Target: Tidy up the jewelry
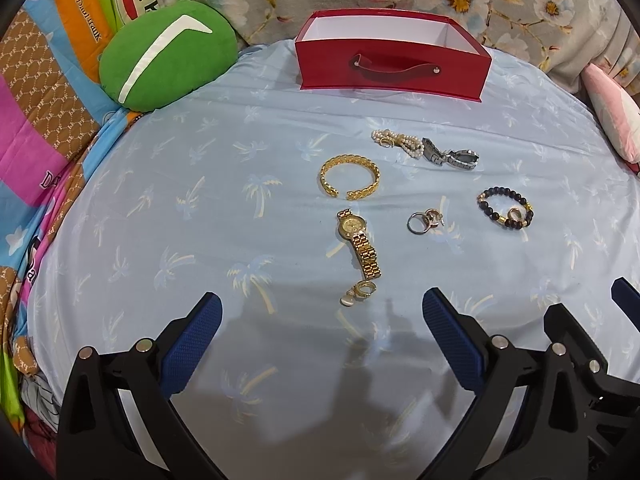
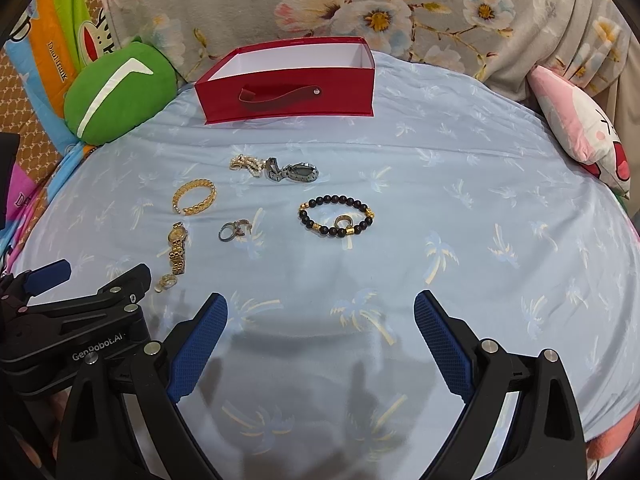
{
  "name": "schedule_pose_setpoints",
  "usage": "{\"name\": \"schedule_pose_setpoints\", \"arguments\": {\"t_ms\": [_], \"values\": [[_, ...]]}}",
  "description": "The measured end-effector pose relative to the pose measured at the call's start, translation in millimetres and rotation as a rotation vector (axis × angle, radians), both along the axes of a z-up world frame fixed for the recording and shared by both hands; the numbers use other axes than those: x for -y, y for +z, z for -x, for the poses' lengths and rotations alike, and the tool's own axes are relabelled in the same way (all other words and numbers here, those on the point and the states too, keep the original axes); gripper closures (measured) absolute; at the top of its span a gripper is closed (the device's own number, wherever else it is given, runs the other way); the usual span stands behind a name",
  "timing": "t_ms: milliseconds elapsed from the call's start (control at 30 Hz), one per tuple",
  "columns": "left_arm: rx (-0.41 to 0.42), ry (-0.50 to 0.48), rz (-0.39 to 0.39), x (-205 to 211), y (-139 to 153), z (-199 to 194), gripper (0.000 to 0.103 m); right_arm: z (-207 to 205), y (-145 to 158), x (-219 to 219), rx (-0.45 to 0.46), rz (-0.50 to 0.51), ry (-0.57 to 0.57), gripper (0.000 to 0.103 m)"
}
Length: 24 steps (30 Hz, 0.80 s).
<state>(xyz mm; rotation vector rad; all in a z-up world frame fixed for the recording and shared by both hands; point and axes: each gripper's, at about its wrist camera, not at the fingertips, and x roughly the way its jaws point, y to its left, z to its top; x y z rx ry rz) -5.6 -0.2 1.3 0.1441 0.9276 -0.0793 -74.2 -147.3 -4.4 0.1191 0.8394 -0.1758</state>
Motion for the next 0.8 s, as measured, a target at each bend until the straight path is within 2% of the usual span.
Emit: {"name": "schedule_pose_setpoints", "arguments": {"t_ms": [800], "values": [[-0.011, 0.010, -0.007, -2.6, -6.9, -2.5, 0.005, -0.5, -5.1, -2.2, -0.007, -0.001, -0.003, 0.010]]}}
